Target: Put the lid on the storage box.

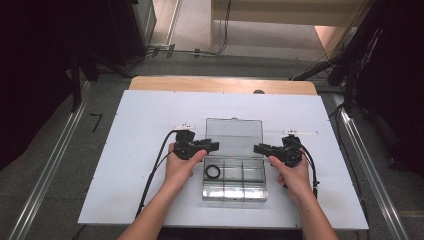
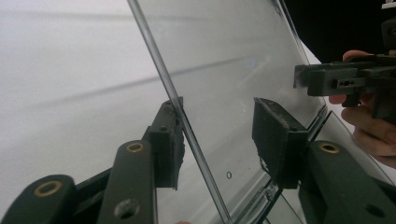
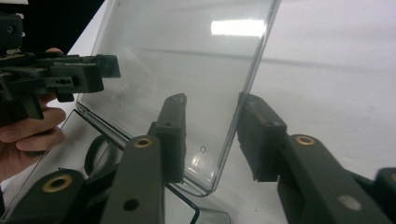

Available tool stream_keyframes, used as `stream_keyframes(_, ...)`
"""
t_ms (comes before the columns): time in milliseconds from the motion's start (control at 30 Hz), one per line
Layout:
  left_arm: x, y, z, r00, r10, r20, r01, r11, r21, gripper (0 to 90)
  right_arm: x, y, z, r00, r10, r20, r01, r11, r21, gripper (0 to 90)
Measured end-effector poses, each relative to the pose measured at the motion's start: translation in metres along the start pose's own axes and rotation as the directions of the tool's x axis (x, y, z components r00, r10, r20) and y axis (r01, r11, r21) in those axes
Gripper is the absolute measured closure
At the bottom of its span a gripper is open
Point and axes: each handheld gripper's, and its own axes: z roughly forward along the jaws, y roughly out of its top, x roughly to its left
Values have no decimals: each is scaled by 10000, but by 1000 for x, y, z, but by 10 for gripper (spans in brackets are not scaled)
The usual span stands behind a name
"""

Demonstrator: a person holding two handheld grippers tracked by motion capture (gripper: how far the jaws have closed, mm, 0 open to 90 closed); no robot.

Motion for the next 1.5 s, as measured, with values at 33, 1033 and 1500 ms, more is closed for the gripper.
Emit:
stream_keyframes(33, 0, 0, -1, 10000, 56, 15, -56, 10000, -36, 558, 0, 0, -1, 10000, -90, -6, 90, 10000, -30, 636)
stream_keyframes(1033, -27, 20, -26, 9874, 1502, 502, -1416, 9793, -1448, 506, 9, -8, -29, 9653, -2609, -106, 2588, 9613, -946, 767)
stream_keyframes(1500, -33, 18, -36, 9793, 1970, 467, -1879, 9703, -1524, 631, 23, 3, -50, 9560, -2933, -5, 2908, 9483, -1269, 587)
